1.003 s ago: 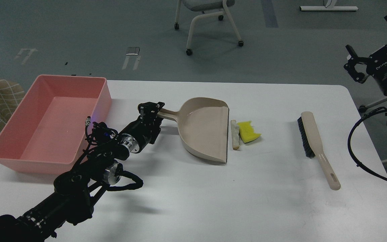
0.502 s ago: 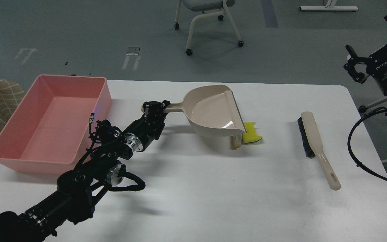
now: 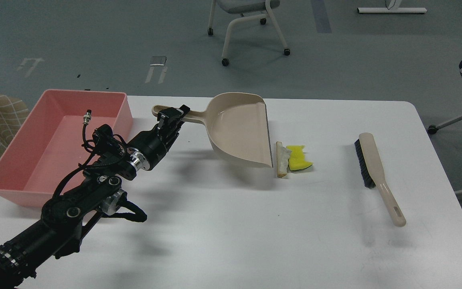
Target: Sweep and dump garbage into bin
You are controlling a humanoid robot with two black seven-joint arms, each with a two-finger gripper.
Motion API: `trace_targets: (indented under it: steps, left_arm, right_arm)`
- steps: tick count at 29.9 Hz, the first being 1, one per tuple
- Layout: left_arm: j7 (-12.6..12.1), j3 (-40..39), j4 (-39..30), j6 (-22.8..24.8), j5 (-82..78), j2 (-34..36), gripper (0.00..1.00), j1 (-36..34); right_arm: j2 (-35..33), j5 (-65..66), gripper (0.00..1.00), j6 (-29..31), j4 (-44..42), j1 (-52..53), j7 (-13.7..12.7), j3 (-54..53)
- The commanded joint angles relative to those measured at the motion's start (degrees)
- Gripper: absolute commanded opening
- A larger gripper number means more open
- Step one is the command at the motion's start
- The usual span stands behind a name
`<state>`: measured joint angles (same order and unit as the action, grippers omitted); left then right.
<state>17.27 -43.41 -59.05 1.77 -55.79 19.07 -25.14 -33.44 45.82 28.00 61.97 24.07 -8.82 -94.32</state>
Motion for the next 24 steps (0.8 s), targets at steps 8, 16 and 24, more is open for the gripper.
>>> trace_targets:
  steps: [8,16,24]
  left_arm:
    - [0.0,2.9,0.0,-0.1,-0.1,-1.0,0.0,0.9]
    - [0.0,4.7,0.0,-0.9,-2.2,-1.0,0.0,1.4]
    - [0.0,5.3,0.0,-1.9,-4.1,-1.9,0.0,1.4]
  right_arm:
    - [-14.7,28.9,1.0,0.0,19.0,-11.9,6.2,7.2]
    - [-15.8,38.0,0.92,0.0,20.6,-11.9,5.6,21.9]
    - [-12.6,43.7,0.76,0.0,21.9,-14.8,4.2,24.6]
